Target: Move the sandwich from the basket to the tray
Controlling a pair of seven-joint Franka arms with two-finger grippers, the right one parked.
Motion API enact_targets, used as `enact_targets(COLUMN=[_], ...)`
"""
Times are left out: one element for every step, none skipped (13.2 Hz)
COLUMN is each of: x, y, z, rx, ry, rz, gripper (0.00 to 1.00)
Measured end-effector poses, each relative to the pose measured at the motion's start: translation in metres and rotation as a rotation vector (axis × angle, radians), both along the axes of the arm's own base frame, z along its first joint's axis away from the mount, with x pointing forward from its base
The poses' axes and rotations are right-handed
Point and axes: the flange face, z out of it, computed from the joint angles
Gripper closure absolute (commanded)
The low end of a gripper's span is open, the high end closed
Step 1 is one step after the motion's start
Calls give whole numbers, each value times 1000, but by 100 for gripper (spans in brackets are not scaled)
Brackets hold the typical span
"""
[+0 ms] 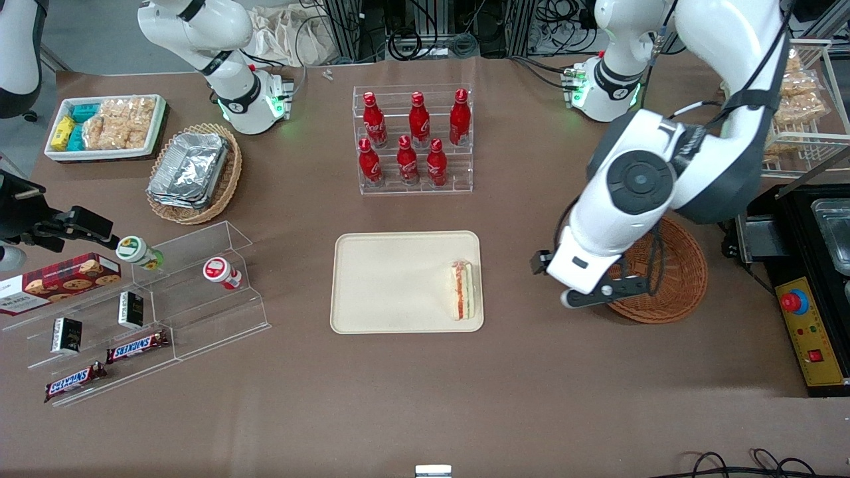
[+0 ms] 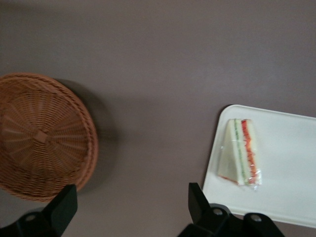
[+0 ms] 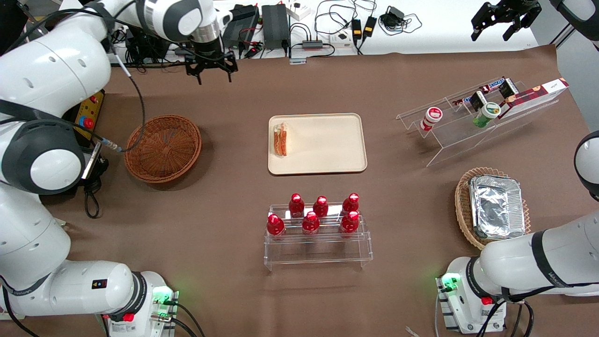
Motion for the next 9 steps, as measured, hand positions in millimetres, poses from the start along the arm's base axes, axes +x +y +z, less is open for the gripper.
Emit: enact_targets(x=[1, 1, 0, -4, -11, -19, -27, -36, -45], y=[18, 40, 64, 87, 107, 125, 141, 157, 174], z=[6, 13, 20, 27, 32, 35, 37, 38, 38], rx=[-1, -9, -15, -16, -9, 1, 8, 9, 12], ry=[2, 7, 11, 14, 16, 14, 6, 0, -3], rz=[-14, -32, -55, -83, -111, -137, -164, -199, -241], gripper=[0, 0, 0, 0, 0, 0, 0, 0, 0])
